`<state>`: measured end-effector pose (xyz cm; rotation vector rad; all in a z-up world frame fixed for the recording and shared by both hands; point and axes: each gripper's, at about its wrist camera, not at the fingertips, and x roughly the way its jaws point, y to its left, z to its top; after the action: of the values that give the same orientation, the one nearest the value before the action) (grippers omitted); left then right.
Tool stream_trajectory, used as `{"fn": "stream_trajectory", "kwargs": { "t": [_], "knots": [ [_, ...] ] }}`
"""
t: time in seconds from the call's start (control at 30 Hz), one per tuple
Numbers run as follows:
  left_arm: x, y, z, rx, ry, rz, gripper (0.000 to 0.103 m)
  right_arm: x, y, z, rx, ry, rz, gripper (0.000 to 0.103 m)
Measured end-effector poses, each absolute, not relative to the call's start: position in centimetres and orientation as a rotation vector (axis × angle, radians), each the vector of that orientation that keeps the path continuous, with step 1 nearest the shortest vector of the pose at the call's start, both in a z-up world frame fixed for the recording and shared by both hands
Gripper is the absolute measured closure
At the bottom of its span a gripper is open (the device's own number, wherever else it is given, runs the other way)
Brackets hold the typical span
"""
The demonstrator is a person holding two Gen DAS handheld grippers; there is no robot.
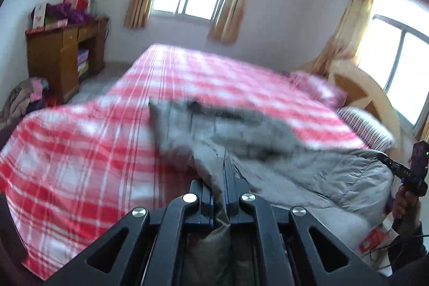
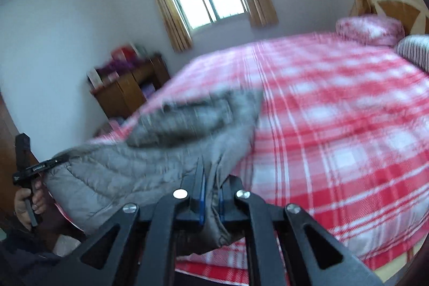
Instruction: Fold large clothes
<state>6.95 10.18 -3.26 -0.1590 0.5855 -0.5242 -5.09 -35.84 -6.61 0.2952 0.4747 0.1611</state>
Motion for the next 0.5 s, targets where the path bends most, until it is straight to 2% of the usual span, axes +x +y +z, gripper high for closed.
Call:
{"fn": "stream_trajectory", "kwargs": {
  "t": [0.1, 0.2, 0.33, 0.5],
  "knots": [
    [10.5, 10.4, -2.3, -0.153, 0.577, -0.516, 0.099, -4.8, -36.0, -3.1, 0.292, 0.392, 0.174, 0.094],
    [16.7, 9.4, -3.7, -0.133, 0.627, -0.485, 0.099, -0.8, -36.7, -1.6, 0.279, 0.367, 0.164, 0.094],
    [23.8, 7.7, -7.0, -0.090, 0.669, -0.422, 0.098, 8.1, -37.6, -2.5, 0.296, 0.394, 0.115, 0.095],
    [29.1, 6.8, -9.6, -0.078, 0.709, -0.328, 0.091, 17.0, -39.1, -5.6, 0.352, 0.455, 0.054, 0.095]
  ]
}}
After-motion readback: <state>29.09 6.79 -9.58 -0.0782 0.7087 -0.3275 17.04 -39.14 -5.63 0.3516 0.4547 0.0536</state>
